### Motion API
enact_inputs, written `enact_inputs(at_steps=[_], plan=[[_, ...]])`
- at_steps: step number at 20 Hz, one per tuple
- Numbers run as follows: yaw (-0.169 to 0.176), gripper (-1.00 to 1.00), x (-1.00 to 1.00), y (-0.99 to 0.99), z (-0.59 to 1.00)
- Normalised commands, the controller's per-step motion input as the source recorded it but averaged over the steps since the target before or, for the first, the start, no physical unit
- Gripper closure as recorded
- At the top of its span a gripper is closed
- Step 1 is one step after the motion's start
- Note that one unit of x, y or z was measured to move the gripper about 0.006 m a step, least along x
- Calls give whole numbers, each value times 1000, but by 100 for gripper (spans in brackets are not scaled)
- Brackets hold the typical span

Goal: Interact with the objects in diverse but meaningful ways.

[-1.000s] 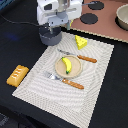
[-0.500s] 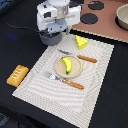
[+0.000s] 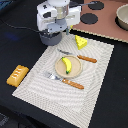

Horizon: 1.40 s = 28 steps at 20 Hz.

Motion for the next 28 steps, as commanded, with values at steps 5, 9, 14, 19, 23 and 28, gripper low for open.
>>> enact_inputs(at_steps=[5, 9, 14, 19, 23, 28], plan=[[-24, 100, 0, 0, 0], [-20, 100, 0, 0, 0], [-18, 100, 0, 0, 0], [-18, 100, -2, 0, 0], [-19, 100, 0, 0, 0], [-23, 100, -9, 3, 133]])
